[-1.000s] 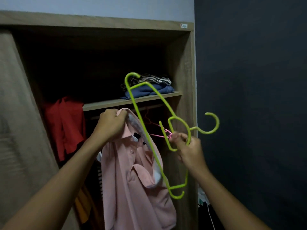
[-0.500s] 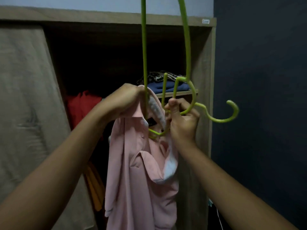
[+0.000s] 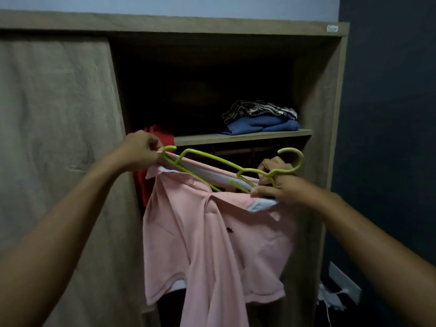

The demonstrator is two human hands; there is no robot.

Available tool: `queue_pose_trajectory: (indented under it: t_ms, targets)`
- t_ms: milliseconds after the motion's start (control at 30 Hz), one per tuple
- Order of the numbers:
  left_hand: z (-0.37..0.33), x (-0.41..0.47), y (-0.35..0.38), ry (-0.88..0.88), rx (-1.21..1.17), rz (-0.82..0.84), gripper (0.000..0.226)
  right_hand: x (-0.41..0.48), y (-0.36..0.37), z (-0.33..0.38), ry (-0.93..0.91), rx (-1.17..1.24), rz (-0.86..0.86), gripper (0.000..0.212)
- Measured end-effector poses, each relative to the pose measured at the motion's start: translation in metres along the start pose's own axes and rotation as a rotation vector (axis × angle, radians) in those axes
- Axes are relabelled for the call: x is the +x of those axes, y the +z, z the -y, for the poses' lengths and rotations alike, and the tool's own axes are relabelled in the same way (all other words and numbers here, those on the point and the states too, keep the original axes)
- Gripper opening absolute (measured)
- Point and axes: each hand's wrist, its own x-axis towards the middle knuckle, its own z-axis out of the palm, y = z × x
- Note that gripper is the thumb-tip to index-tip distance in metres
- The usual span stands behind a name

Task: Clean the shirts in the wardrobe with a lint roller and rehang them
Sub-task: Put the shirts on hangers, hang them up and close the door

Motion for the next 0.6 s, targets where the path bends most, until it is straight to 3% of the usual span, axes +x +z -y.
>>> queue_pose_trajectory:
  t_ms: [133,200,300,400,500,600]
  targets:
    - [0.003,-0.003,0.002,-0.009,0.019,-0.07,0.011,0.013,-0.012,0.011,-0.02,-0.22,0.258,0.043]
    - [-0.001,-0.002,0.005,-0.029,-0.003,-0.107,0.011,0.019,-0.013,0.017,0.008,-0.189,0.303,0.044]
    - [-0.006,-0.005,0.013,-0.098,-0.232,-0.106,0.015,0.021,-0.02,0.021,0.05,0.348,0.192,0.022]
    - [-0.008,-0.012,0.016,-0.162,-0.444,-0.077,0.023,0.022,-0.038,0.016,0.051,0.762,0.053,0.03]
    - [-0.014,-0.016,0.021,-0.183,-0.495,-0.083,0.025,0.026,-0.055,0.014,0.197,0.661,0.065,0.027]
    - [-0.026,-0.018,0.028,-0.174,-0.516,-0.107,0.023,0.034,-0.067,0.025,0.209,0.552,0.127,0.026]
